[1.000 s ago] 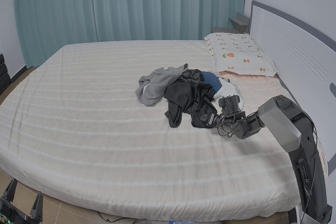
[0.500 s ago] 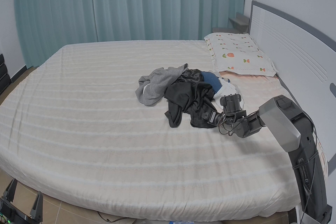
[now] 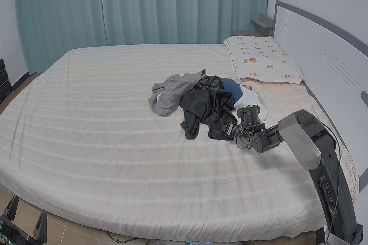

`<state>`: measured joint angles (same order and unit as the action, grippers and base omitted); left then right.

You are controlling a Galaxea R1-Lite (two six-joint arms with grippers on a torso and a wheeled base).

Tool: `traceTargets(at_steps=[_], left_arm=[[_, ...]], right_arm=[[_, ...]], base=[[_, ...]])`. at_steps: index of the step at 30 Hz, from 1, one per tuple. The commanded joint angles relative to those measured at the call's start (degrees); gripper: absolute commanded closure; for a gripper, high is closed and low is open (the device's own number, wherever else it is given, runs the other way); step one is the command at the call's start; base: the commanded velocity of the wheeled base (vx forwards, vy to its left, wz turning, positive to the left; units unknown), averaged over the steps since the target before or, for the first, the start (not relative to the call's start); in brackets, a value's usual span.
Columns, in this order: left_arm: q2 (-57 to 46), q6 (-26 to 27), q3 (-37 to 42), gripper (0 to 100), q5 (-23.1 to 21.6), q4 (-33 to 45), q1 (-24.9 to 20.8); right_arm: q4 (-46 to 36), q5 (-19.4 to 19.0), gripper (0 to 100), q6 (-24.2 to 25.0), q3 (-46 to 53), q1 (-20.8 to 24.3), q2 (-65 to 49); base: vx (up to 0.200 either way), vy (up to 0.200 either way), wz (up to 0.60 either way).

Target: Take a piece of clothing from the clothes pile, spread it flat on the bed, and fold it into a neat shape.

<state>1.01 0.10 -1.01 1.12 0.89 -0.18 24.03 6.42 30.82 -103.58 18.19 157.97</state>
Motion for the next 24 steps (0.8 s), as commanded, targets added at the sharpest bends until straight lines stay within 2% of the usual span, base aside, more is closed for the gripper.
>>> traceTargets(at_steps=[1,2,3,5,7,8,11,12,13,15,19,21,24], left_arm=[[-1.0,0.0,0.8,0,0.0,0.0,0.0],[-1.0,0.0,0.8,0,0.0,0.0,0.0],[-1.0,0.0,0.8,0,0.0,0.0,0.0],[-1.0,0.0,0.8,0,0.0,0.0,0.0],[-1.0,0.0,0.8,0,0.0,0.0,0.0],[-1.0,0.0,0.8,0,0.0,0.0,0.0],[-1.0,0.0,0.8,0,0.0,0.0,0.0],[-1.0,0.0,0.8,0,0.0,0.0,0.0],[-1.0,0.0,0.8,0,0.0,0.0,0.0],[-1.0,0.0,0.8,0,0.0,0.0,0.0],[-1.0,0.0,0.8,0,0.0,0.0,0.0],[-1.0,0.0,0.8,0,0.0,0.0,0.0],[-1.0,0.0,0.8,0,0.0,0.0,0.0]], right_arm=[[0.1,-0.1,100,0.2,0.2,-0.2,-0.1],[0.1,-0.1,100,0.2,0.2,-0.2,-0.1],[0.0,-0.2,100,3.6,1.3,-0.2,-1.6],[0.0,-0.5,100,5.0,2.1,-0.3,-2.5],[0.6,-1.2,100,9.1,6.8,-0.4,-5.9],[0.7,-1.3,100,9.4,7.4,-0.4,-6.4],[1.6,-5.7,100,14.5,17.0,-0.4,-13.8],[1.7,-5.9,100,14.7,17.4,-0.4,-14.2],[3.2,-8.6,100,17.2,22.0,-0.3,-18.0],[5.7,-10.7,100,19.5,28.0,-0.1,-22.7],[11.6,-11.6,100,21.7,37.6,-0.3,-30.2],[17.0,-12.1,100,23.5,45.9,-0.9,-36.1],[24.1,-13.5,100,23.4,54.6,-0.2,-42.1]], base=[[0.000,0.000,0.00],[0.000,0.000,0.00],[0.000,0.000,0.00],[0.000,0.000,0.00],[0.000,0.000,0.00],[0.000,0.000,0.00],[0.000,0.000,0.00],[0.000,0.000,0.00],[0.000,0.000,0.00],[0.000,0.000,0.00],[0.000,0.000,0.00],[0.000,0.000,0.00],[0.000,0.000,0.00]])
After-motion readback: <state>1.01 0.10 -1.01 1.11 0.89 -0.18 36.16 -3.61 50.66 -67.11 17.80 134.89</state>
